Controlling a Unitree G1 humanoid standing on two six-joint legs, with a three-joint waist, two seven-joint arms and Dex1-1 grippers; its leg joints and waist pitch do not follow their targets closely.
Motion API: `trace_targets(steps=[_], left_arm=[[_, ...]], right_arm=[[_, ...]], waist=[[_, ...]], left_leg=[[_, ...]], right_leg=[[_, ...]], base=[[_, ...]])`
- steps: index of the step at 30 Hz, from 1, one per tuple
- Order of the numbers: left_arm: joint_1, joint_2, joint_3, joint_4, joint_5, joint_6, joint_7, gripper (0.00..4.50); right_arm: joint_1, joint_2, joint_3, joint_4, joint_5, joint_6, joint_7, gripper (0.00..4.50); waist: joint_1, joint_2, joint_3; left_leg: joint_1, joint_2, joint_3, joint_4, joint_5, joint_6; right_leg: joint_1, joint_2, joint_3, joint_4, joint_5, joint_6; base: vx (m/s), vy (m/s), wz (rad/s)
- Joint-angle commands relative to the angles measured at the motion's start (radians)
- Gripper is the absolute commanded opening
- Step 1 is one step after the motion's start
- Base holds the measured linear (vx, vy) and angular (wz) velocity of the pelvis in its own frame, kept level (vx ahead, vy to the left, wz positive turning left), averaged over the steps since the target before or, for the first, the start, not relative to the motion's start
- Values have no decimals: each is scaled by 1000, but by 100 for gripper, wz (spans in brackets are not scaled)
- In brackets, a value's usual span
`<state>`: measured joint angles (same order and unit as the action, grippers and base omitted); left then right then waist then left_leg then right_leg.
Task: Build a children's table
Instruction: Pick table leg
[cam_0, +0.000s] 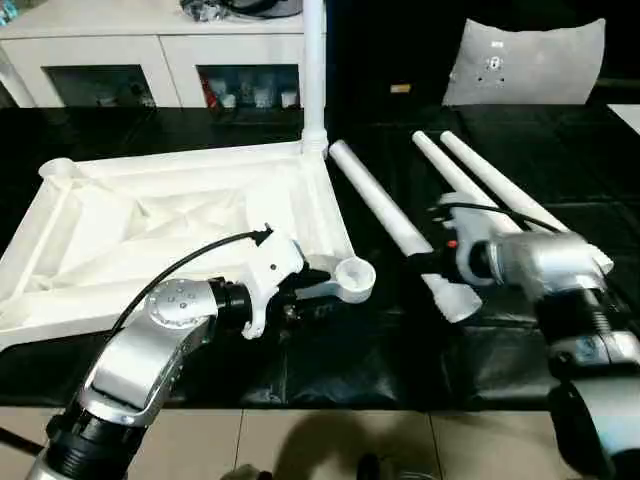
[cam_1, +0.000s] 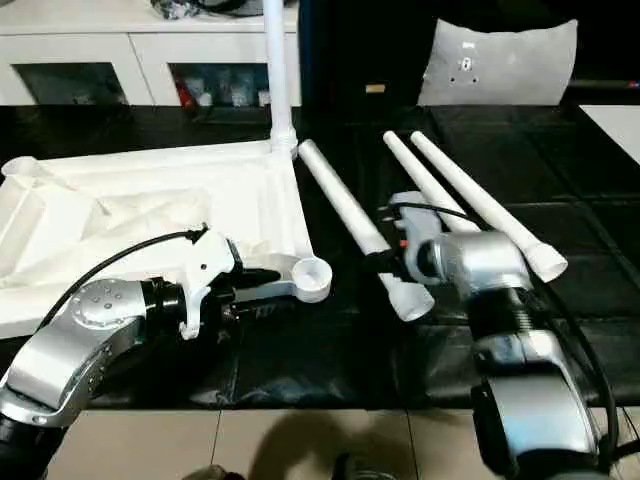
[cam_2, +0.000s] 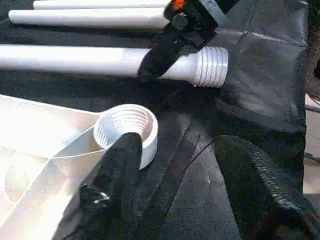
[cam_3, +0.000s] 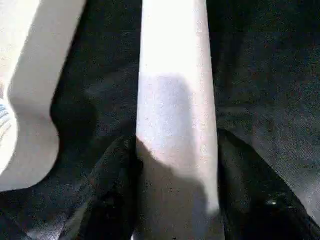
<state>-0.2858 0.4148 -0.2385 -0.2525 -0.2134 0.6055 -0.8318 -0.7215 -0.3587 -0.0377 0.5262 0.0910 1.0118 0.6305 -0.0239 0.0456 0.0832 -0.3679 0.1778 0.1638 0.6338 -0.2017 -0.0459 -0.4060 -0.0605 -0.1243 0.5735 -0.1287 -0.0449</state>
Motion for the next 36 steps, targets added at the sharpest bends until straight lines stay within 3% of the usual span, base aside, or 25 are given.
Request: trace_targets(steps=[1,6,8,9,10,11,12,13,14,15,17,19,21,22,23,24,25,31,36], left_arm=[[3,-10,26,-2,-10,-10,28,305],[-2,-49,57,17,-14,-45,70,337],[-31,-105,103,32,-43,-58,117,354],[-50,-138,130,36,-71,-54,138,354],[-64,-159,148,37,-91,-49,151,372],[-64,-159,148,37,-91,-49,151,381],[-92,-213,189,29,-156,-27,176,385],[-92,-213,189,29,-156,-27,176,391],[-107,-241,209,26,-193,-12,187,399],[-127,-280,237,21,-245,12,208,420],[-158,-336,284,15,-329,51,242,425],[-169,-355,303,14,-361,63,257,439],[-197,-395,345,12,-443,104,287,446],[-197,-395,345,12,-443,104,287,446],[-216,-417,365,4,-508,125,298,449],[-220,-422,369,2,-522,129,301,449],[-230,-433,379,-4,-553,140,313,450],[-251,-458,384,-11,-600,177,328,450],[-259,-455,376,-7,-628,206,354,450]], right_arm=[[31,23,-97,-86,53,19,-53,191],[66,80,-253,-183,136,-44,-127,189],[98,145,-376,-290,274,-186,-97,189],[113,170,-415,-347,334,-231,-66,189],[123,186,-438,-385,374,-253,-44,189],[123,186,-438,-385,374,-253,-44,189],[150,212,-488,-482,510,-157,47,188],[150,212,-488,-482,510,-157,47,188],[170,225,-498,-531,568,-123,88,188],[202,231,-489,-590,626,-75,138,188],[241,236,-467,-644,679,-26,191,188],[251,238,-459,-654,695,-14,197,188],[273,236,-442,-670,747,-12,196,188],[273,236,-442,-670,747,-12,196,188],[288,233,-431,-685,780,-4,199,188],[290,232,-429,-687,786,-1,199,188],[298,232,-428,-699,802,11,200,188],[313,228,-420,-725,827,46,207,188],[331,209,-388,-734,848,33,192,188]], waist=[[-5,-12,-70],[-12,-8,-73],[-17,-2,-73],[-21,-6,-72],[-19,-6,-76],[-19,-5,-76],[-24,1,-73],[-19,1,-77],[-19,3,-75],[-20,-1,-76],[-15,-6,-78],[-10,-7,-80],[-9,-13,-76],[-6,-11,-76],[-5,-11,-73],[-5,-17,-74],[2,-12,-74],[10,-11,-72],[14,-11,-74]], left_leg=[[16,25,-20,-63,-260,48],[15,24,-20,-65,-252,51],[19,22,-19,-63,-269,54],[16,20,-13,-63,-270,61],[17,24,-18,-65,-263,71],[14,27,-21,-69,-260,74],[15,32,-22,-73,-262,85],[18,32,-22,-71,-260,90],[9,35,-27,-75,-241,92],[10,33,-20,-73,-229,101],[1,32,-22,-75,-190,106],[-2,34,-22,-74,-160,112],[-1,25,-16,-70,-156,105],[0,23,-16,-71,-155,105],[2,23,-17,-72,-161,102],[2,22,-16,-71,-162,99],[5,23,-16,-71,-160,96],[7,31,-21,-79,-165,86],[2,37,-24,-83,-142,87]], right_leg=[[43,-72,29,-112,-645,-5],[43,-70,23,-119,-640,8],[40,-71,18,-123,-651,19],[41,-72,19,-130,-657,28],[42,-71,15,-127,-634,26],[46,-70,14,-124,-620,20],[48,-67,17,-125,-592,6],[49,-71,17,-124,-576,-3],[54,-72,18,-117,-548,-20],[55,-71,21,-119,-535,-29],[61,-74,24,-114,-516,-37],[61,-75,27,-112,-500,-46],[58,-75,25,-119,-544,-34],[59,-75,24,-122,-559,-28],[56,-72,21,-126,-585,-10],[56,-72,21,-128,-594,-1],[53,-74,21,-130,-602,4],[54,-74,19,-133,-591,27],[59,-78,24,-125,-529,10]], base=[[0,0,0],[0,0,0],[0,0,0],[0,0,0],[0,0,0],[0,0,0],[0,0,0],[0,0,0],[0,0,0],[0,0,0],[0,0,0],[0,0,0],[0,0,0],[0,0,0],[0,0,0],[0,0,0],[0,0,0],[0,0,0],[0,0,0]])
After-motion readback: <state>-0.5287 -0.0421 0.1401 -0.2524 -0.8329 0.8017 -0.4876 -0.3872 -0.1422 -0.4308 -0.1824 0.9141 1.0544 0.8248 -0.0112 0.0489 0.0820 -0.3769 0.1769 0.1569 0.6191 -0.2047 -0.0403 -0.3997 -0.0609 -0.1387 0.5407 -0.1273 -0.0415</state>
